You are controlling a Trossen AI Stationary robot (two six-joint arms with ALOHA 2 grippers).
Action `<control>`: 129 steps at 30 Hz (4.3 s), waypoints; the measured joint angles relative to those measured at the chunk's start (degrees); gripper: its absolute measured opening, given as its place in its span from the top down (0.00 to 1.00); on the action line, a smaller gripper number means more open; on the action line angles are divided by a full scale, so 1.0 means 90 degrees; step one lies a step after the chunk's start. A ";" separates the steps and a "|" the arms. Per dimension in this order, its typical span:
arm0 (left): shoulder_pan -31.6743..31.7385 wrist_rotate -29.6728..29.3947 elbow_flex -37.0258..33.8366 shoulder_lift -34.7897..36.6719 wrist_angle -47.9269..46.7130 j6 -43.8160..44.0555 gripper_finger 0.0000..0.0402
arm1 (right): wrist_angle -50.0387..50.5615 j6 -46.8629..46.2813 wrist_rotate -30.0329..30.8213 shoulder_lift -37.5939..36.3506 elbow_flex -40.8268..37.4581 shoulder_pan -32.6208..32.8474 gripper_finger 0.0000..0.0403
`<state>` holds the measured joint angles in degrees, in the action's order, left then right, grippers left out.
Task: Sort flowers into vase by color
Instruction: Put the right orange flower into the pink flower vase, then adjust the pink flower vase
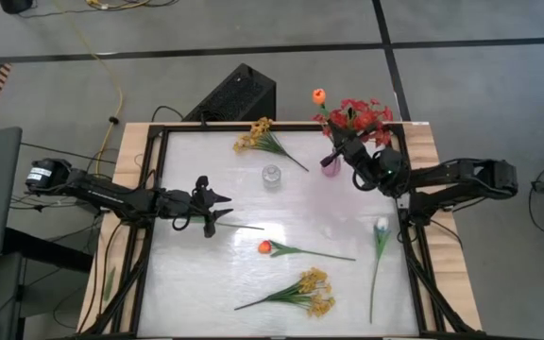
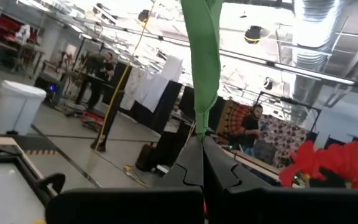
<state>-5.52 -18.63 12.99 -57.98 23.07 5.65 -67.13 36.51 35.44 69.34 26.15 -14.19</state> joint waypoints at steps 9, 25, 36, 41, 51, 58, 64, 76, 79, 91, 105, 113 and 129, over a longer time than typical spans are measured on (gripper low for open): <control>0.0000 0.0002 0.0000 0.0000 -0.0021 -0.0002 0.64 | 0.0625 -0.0271 0.0070 0.0044 0.0000 -0.0008 0.96; 0.0000 0.0005 -0.0002 -0.0002 -0.0102 0.0005 0.64 | 0.0546 -0.0423 0.1882 0.0045 -0.0003 0.0337 0.96; 0.0000 0.0005 -0.0001 -0.0002 -0.0103 0.0057 0.64 | 0.0378 -0.0183 0.2964 0.0041 -0.0005 0.0551 0.96; -0.0001 0.0005 0.0000 -0.0002 -0.0102 0.0069 0.64 | 0.0353 0.0300 0.3433 0.0041 -0.0005 0.0737 0.96; 0.0000 0.0004 -0.0002 -0.0002 -0.0103 0.0069 0.64 | 0.0359 0.0457 0.4263 0.0039 -0.0002 0.0917 0.96; -0.0002 0.0003 0.0000 -0.0002 -0.0102 0.0069 0.64 | 0.0249 0.0504 0.4320 0.0039 -0.0002 0.0980 0.96; 0.0000 0.0002 0.0000 -0.0002 -0.0104 0.0069 0.64 | -0.0181 0.1104 0.4482 -0.0004 -0.0002 0.1173 0.90; 0.0000 0.0000 0.0000 -0.0002 0.0083 0.0056 0.64 | -0.0229 0.2254 0.5437 -0.0092 0.0002 0.1920 0.87; 0.0000 0.0000 0.0000 -0.0002 0.0085 0.0022 0.64 | -0.0217 0.2230 0.5475 -0.0092 0.0002 0.2056 0.86; -0.0001 0.0002 0.0000 -0.0002 0.0090 0.0018 0.64 | -0.0192 0.1092 0.4863 -0.0092 0.0002 0.3346 0.86; 0.0000 0.0007 0.0000 -0.0002 0.0090 0.0018 0.64 | 0.3685 -0.4554 0.2196 -0.0090 0.0158 0.4830 0.86; -0.0002 0.0010 0.0000 -0.0002 0.0090 0.0018 0.64 | 1.0120 -0.8982 -0.1587 -0.0007 0.1563 0.3807 0.86; 0.0000 0.0165 0.0000 -0.0002 0.0085 -0.0029 0.64 | 1.5502 -1.2346 -0.0909 -0.0017 0.1424 0.2311 0.86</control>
<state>-5.52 -17.15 12.99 -58.00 23.83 5.39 72.39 -74.60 27.26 69.19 38.97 6.62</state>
